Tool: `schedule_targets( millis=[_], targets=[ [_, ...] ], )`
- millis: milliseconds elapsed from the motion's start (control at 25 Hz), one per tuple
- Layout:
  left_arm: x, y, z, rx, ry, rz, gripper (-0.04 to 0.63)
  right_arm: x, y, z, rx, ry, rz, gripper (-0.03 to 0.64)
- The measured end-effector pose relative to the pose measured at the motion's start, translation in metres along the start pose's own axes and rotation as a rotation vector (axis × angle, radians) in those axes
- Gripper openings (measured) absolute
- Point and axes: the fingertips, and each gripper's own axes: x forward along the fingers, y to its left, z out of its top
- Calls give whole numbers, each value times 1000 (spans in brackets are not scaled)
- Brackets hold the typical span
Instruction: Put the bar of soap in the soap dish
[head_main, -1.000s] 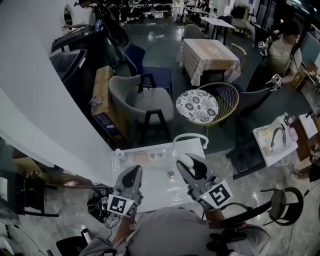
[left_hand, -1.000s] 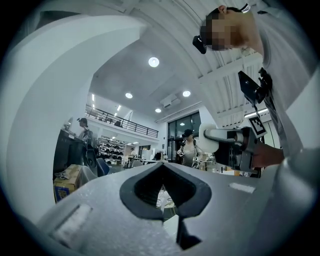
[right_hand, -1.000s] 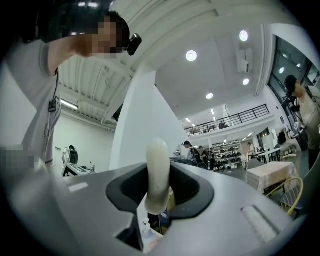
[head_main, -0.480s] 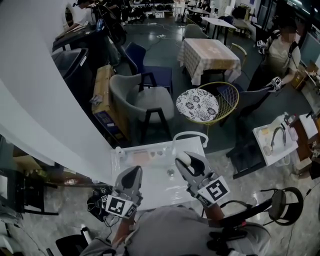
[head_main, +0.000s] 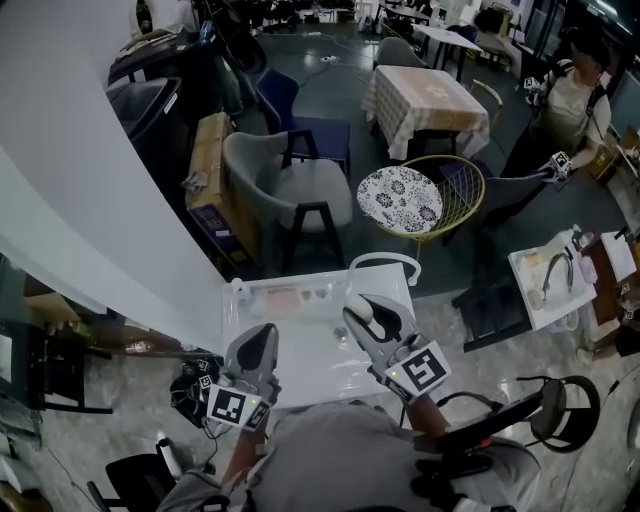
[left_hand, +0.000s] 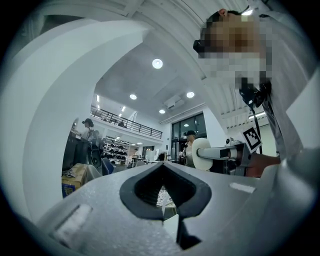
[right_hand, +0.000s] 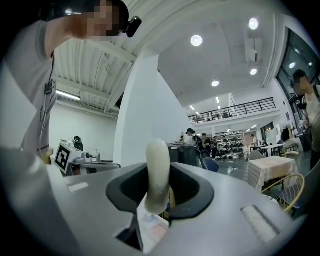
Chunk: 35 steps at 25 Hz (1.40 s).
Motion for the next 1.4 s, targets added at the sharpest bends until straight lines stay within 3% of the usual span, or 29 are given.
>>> schedule_targets(
  millis=[280, 600, 1200, 1400],
  targets=[
    [-9, 10, -5, -16, 10, 43, -2, 20, 12, -23, -33, 86, 53, 112],
    [-27, 23, -9, -25, 16, 96, -2, 61, 29, -105, -208, 328, 124, 112],
    [-75, 53, -30, -72, 31, 226, -2, 166, 44, -323, -638, 672, 252, 112],
    [-91, 62, -36, -85, 42, 271, 0, 192, 45, -395, -728, 782, 303, 112]
  ],
)
